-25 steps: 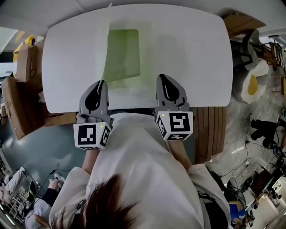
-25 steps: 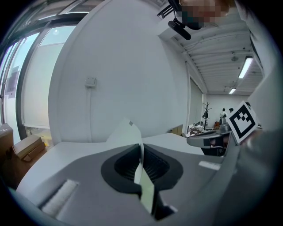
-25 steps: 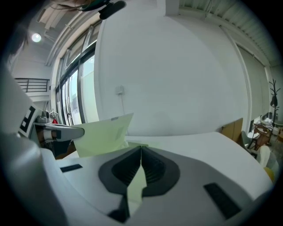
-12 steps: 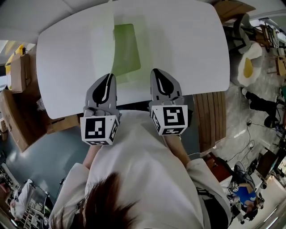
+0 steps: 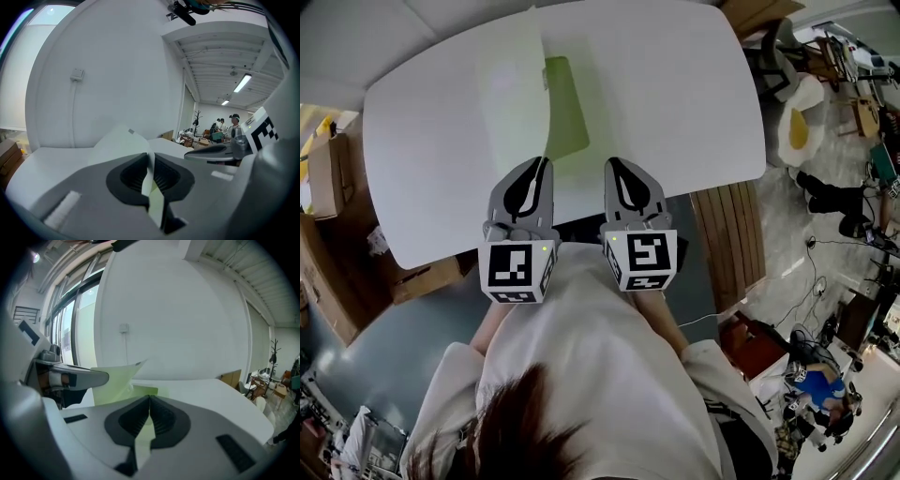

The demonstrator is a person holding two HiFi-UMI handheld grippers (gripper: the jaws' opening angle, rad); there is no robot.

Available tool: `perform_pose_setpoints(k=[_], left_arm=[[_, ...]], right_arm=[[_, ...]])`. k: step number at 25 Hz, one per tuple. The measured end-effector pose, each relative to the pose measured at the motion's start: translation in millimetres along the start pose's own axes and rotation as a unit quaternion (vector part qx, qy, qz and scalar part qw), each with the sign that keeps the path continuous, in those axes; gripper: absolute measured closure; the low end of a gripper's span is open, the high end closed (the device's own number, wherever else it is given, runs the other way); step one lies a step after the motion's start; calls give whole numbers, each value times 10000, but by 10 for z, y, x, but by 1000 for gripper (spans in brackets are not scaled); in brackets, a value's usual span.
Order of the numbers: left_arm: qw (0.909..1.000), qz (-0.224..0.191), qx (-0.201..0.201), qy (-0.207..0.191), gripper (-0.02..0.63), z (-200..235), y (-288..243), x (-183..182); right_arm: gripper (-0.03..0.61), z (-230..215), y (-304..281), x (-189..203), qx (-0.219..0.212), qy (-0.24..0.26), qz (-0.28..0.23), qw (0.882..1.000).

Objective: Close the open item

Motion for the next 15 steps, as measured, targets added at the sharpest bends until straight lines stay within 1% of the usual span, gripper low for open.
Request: perform_pose_setpoints(k=[3, 6, 15], left_arm=[[10000, 22, 44, -42, 591, -68, -63, -13], [10000, 42, 7, 23, 589, -108, -110, -7], [9994, 149, -304, 18, 589, -188, -225, 85]], right_arm=[[569, -23, 43, 10, -14, -4, 17, 10000], [569, -95, 37, -22, -68, 57, 6, 10000], [569, -299, -17, -119, -340, 234, 2, 9991]])
Point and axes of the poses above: the fingertips, and each gripper's own axes: y backward along the fingers, z to its left, x out of its underside, the point moved 10 cm from there along y, backward along the fingers, and after that the axes turned 1 degree about -y, right-handed, at the moved point
